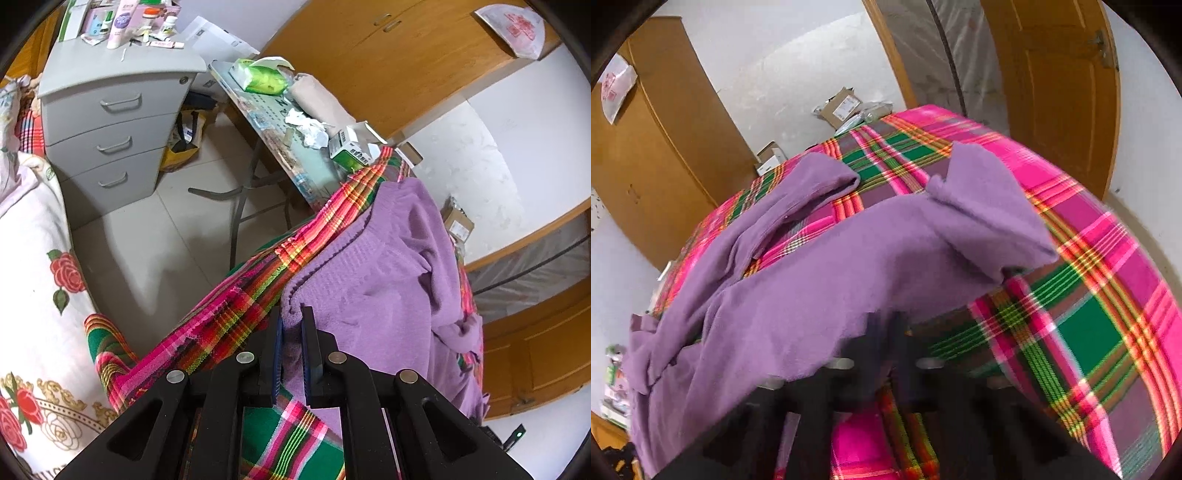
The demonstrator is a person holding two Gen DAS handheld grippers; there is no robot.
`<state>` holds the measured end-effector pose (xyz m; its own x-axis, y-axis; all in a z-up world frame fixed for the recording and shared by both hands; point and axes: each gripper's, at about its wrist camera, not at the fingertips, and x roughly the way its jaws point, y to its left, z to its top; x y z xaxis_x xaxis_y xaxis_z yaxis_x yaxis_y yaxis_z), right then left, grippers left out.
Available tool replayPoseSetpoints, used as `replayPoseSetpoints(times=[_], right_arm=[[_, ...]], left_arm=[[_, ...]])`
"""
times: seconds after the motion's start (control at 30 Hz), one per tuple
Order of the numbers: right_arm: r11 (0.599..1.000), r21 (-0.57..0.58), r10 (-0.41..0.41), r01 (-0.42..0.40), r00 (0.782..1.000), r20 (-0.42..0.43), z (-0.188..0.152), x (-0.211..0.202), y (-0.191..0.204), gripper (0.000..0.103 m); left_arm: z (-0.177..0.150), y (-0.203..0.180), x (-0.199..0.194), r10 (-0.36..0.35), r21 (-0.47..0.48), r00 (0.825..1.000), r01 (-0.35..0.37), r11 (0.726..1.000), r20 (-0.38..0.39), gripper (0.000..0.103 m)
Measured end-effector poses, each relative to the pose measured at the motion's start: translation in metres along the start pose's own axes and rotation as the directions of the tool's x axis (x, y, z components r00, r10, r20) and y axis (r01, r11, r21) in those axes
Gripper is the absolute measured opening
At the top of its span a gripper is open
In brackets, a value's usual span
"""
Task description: Fold clothes
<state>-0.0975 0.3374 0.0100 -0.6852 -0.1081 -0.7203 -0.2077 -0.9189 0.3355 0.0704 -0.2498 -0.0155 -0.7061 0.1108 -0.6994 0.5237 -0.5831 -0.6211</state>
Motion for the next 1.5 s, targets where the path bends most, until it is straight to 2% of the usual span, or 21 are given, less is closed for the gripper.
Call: replayPoseSetpoints(times=[0.23,0.57,1.07,1.3,1.5], right_arm=[[1.000,-0.008,0.009,-0.009,0.998,0.068,-0.001,-0.024,-0.006,0.004],[1.000,0.007,-0.021,0.020,0.988,0.156,-0.008,-0.069,-0.024,0.004],[0.999,0.042,-0.042,0.034,0.978,0.206,-0.030,-0.106,-0.047,0.004],[0.996,0.064,-0.074,0.059,0.963,0.260,-0.040,-0.133,-0.055,0.004],[0.993,0.068,-0.115,0.101,0.965,0.234,-0.062,-0.142,-0.064,0.004]], left_arm=[[-0.002,-0.003,-0.003,0.000,0.009,1.000,0.000,1.000,0.012,0.009],[-0.004,-0.003,-0.009,-0.014,0.008,1.000,0.014,1.000,0.026,0.009],[-0.008,0.004,-0.021,-0.041,-0.018,0.998,0.042,0.999,0.039,0.009],[-0.011,0.004,-0.024,-0.050,-0.015,0.998,0.051,0.999,0.034,0.009],[-0.016,0.009,-0.022,-0.037,-0.017,0.999,0.037,0.999,0.019,0.009]])
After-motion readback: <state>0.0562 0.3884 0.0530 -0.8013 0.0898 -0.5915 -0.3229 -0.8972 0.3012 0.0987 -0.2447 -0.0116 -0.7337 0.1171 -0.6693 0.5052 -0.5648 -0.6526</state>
